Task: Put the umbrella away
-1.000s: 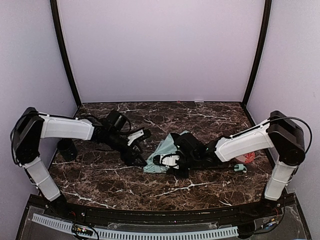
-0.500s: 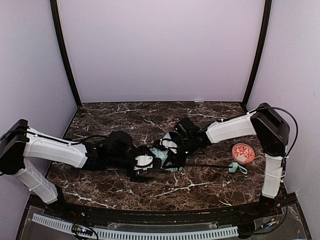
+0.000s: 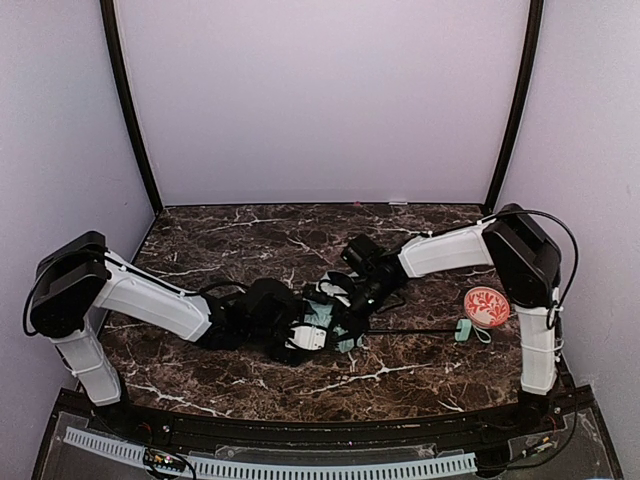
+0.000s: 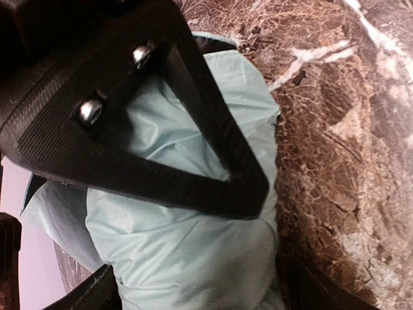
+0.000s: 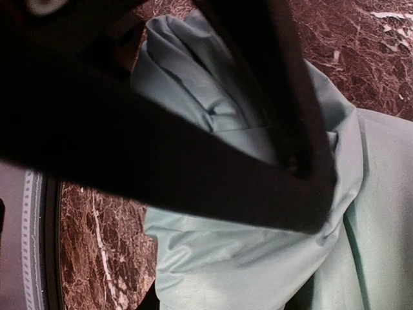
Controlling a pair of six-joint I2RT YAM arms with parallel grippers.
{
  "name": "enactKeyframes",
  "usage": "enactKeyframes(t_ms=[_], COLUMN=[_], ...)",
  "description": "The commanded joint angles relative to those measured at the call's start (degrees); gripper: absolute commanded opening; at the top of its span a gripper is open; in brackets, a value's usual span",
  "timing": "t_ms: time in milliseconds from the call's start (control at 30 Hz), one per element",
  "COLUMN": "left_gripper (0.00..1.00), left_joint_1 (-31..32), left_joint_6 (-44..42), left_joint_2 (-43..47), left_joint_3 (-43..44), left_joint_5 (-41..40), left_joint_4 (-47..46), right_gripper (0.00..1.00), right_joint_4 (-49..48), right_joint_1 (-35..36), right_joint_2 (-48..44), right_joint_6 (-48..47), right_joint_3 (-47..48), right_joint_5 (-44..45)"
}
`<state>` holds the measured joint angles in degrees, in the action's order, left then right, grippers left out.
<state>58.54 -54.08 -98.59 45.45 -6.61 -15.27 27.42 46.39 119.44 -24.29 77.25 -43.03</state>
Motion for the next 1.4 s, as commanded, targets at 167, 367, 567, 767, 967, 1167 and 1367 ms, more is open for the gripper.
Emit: enactKeyframes(t_ms=[167, 367, 567, 767, 967, 1167, 1367], left_gripper=[0.55, 0.26, 0.06, 0.00, 0.00, 0.00, 0.00], left_joint_1=[-0.5, -0.6, -2.5, -5.6, -8.5, -10.1, -11.5], left_joint_6=[3.9, 6.5, 9.7, 13.3, 16.2, 17.6, 17.9], left_joint_2=[-7.9, -7.8, -9.5, -13.2, -19.5, -21.0, -23.1], left_joint_3=[6.2, 9.9, 12.3, 17.5, 24.1, 27.1, 30.2], left_joint_5=[-1.8, 8.9, 16.5, 25.0, 31.7, 35.2, 40.2], left_joint_4=[19.0, 31.8, 39.4, 47.0, 55.0, 59.1, 62.7], right_gripper=[0.19, 0.49, 0.58, 0.59, 0.57, 0.61, 0.64], right_joint_4=[12.8, 3.9, -6.6, -9.7, -26.3, -33.4, -31.4], right_joint_1=[0.8, -2.3, -6.8, -7.5, -4.9, 2.6, 10.8], right_joint_2=[2.0, -2.2, -12.7, -21.2, -34.1, -39.9, -35.1], right_joint_6=[-1.4, 4.7, 8.1, 6.9, 9.9, 2.3, -6.6], right_joint_3=[-0.5, -0.8, -6.5, -13.8, -26.6, -34.3, -32.1], right_joint_5=[-0.9, 0.7, -0.3, 4.6, 15.2, 23.2, 36.2])
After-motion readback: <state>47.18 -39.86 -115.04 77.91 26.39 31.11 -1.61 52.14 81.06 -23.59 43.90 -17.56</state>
